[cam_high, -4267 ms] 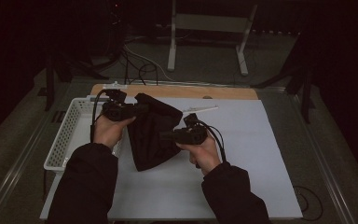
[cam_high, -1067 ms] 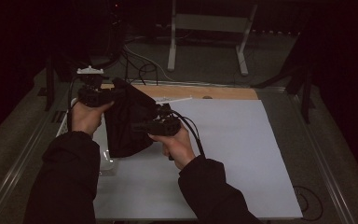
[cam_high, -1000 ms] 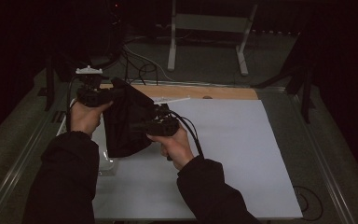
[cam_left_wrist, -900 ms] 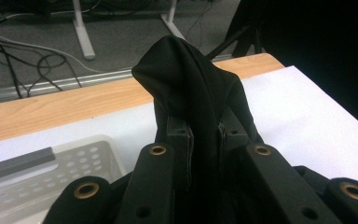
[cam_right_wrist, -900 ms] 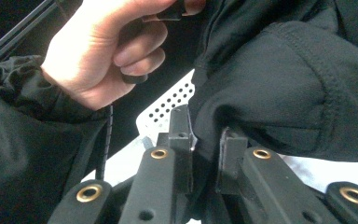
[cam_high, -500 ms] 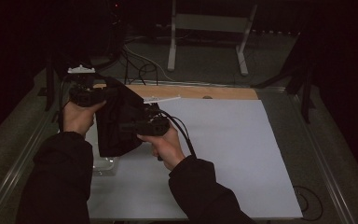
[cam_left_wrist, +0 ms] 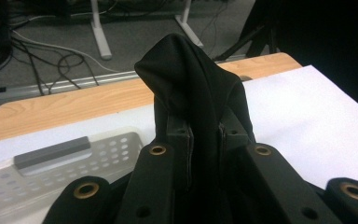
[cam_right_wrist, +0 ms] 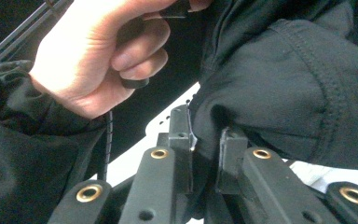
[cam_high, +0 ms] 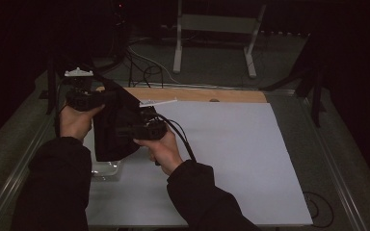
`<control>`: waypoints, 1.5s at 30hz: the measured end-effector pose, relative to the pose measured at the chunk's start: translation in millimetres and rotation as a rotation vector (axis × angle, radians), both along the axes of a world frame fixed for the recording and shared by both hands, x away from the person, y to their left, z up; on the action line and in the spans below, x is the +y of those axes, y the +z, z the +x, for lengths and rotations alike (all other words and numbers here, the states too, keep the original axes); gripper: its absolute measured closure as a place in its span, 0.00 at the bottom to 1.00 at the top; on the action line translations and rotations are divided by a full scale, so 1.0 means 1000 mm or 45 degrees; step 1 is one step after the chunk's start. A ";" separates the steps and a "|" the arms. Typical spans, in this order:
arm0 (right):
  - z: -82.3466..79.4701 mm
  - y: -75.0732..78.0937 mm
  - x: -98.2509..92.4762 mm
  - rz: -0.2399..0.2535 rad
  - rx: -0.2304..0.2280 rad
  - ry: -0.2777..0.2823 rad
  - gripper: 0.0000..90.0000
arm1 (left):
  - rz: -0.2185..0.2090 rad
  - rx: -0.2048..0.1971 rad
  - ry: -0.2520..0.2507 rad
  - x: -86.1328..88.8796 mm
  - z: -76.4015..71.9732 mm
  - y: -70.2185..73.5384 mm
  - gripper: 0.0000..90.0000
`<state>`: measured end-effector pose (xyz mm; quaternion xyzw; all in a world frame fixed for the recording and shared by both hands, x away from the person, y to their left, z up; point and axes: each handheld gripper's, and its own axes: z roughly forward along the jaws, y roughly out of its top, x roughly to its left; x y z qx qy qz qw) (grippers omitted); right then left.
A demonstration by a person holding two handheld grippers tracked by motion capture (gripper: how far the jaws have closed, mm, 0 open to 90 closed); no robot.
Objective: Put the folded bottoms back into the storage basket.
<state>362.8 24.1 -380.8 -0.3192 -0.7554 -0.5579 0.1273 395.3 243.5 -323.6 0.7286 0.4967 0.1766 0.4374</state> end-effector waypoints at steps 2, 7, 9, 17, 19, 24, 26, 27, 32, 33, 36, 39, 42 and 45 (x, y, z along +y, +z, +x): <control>0.000 -0.001 0.001 -0.001 -0.001 0.002 0.89 | 0.002 0.001 0.003 0.001 0.000 0.000 0.89; 0.002 -0.005 0.004 -0.004 0.006 0.006 0.89 | 0.013 0.004 0.008 0.003 -0.001 -0.001 0.89; 0.002 -0.006 0.006 -0.006 0.009 0.006 0.89 | 0.018 0.005 0.009 0.004 -0.001 -0.001 0.89; 0.002 -0.009 0.011 -0.015 0.016 0.008 0.89 | 0.019 0.011 0.022 0.010 0.000 -0.006 0.89; 0.002 -0.009 0.012 -0.021 0.016 0.005 0.89 | 0.017 0.012 0.027 0.012 0.000 -0.006 0.89; 0.002 -0.012 0.016 -0.019 0.023 0.008 0.89 | 0.019 0.009 0.037 0.015 -0.001 -0.006 0.89; 0.002 -0.012 0.019 -0.021 0.022 0.010 0.89 | 0.028 0.010 0.042 0.016 -0.001 -0.006 0.89; 0.002 -0.012 0.019 -0.021 0.022 0.010 0.89 | 0.028 0.010 0.042 0.016 -0.001 -0.006 0.89; -0.001 -0.011 0.030 -0.042 0.010 0.027 0.89 | 0.034 0.016 0.059 0.023 -0.003 -0.008 0.89; -0.001 -0.011 0.032 -0.042 0.010 0.032 0.89 | 0.033 0.015 0.061 0.024 -0.003 -0.009 0.89; -0.001 -0.014 0.037 -0.045 0.009 0.034 0.89 | 0.035 0.017 0.068 0.028 -0.004 -0.009 0.89; 0.000 -0.020 0.041 -0.061 0.023 0.037 0.89 | 0.034 0.020 0.085 0.033 -0.006 -0.011 0.89; 0.000 -0.021 0.043 -0.064 0.024 0.036 0.89 | 0.033 0.023 0.091 0.036 -0.007 -0.013 0.89; -0.001 -0.023 0.047 -0.064 0.029 0.032 0.89 | 0.021 0.020 0.101 0.040 -0.008 -0.015 0.89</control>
